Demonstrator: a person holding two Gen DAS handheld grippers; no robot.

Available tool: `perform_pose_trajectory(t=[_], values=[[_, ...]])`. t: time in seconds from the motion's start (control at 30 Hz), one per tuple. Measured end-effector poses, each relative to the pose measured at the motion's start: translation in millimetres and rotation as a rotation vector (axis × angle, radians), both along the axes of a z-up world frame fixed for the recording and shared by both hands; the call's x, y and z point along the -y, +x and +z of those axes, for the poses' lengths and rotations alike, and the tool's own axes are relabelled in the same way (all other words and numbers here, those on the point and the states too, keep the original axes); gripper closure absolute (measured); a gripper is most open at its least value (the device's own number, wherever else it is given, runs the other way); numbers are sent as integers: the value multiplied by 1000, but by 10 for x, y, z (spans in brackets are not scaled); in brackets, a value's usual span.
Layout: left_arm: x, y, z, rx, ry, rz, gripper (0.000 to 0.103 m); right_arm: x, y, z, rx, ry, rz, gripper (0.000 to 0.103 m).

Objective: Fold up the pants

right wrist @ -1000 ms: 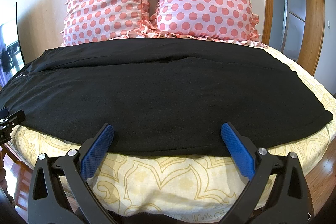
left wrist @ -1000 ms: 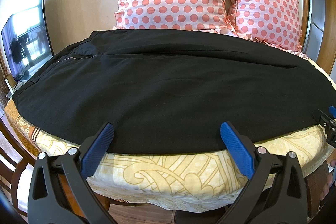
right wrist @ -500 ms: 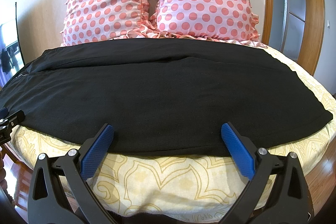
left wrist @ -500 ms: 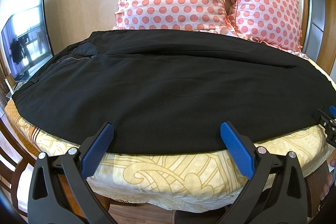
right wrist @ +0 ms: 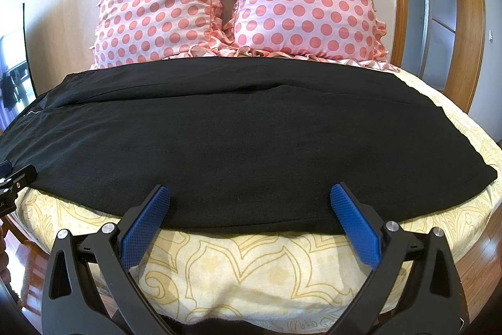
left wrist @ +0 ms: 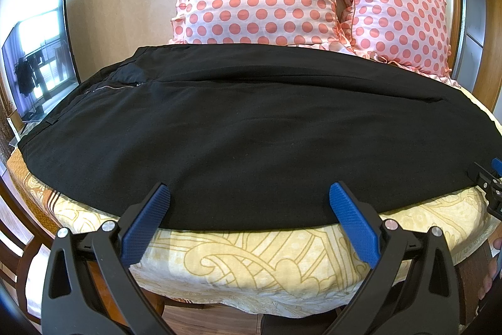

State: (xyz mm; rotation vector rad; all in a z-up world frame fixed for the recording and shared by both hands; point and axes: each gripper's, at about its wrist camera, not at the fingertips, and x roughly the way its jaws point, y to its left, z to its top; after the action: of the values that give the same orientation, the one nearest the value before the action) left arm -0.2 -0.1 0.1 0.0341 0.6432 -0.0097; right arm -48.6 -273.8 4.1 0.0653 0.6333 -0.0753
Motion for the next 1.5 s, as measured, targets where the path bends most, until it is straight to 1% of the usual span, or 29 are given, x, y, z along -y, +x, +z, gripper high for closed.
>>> perform_pose_trajectory(t=[0.73,0.87,0.93,0.97,1.0,1.07,1.1,1.13,1.17,1.23,1.3,1.33,1.37,1.4,1.47,1.5], values=[[0,3,0,-6,0,-1,2,10,8,16,-1,-1,1,1],[25,45,24,-22,2,-5,2,23,20,31,-8,-2,7,1],[35,75,42,-30,3,-8,2,40,58,49,-32,-2,22,1],[24,83,56,-36,2,-11,2,84,106,102,-47,6,26,1],[15,116,91,-52,-8,-24,2,144,141,190,-35,19,21,1],[-23,68,111,-44,-29,-34,2,356,187,449,37,46,-21,1],[-89,87,201,-33,-77,-53,2,494,258,587,64,56,-58,1],[-124,106,251,-19,-109,-56,2,701,402,753,77,75,-114,1],[-147,124,285,-9,-131,-57,2,845,546,839,66,92,-156,1],[-213,179,369,25,-196,-61,2,1251,966,960,16,151,-257,1],[-244,244,421,45,-243,-72,2,1612,1403,938,-52,190,-352,2],[-256,290,454,57,-266,-85,2,1818,1663,880,-99,209,-405,14],[-246,307,464,63,-268,-88,2,1966,1864,832,-134,225,-444,32],[-242,343,487,75,-266,-92,2,2139,2095,757,-181,241,-493,38],[-206,395,513,92,-240,-99,2,2398,2472,606,-257,271,-557,43],[-191,433,518,95,-225,-101,2,2511,2627,523,-291,286,-589,49]])
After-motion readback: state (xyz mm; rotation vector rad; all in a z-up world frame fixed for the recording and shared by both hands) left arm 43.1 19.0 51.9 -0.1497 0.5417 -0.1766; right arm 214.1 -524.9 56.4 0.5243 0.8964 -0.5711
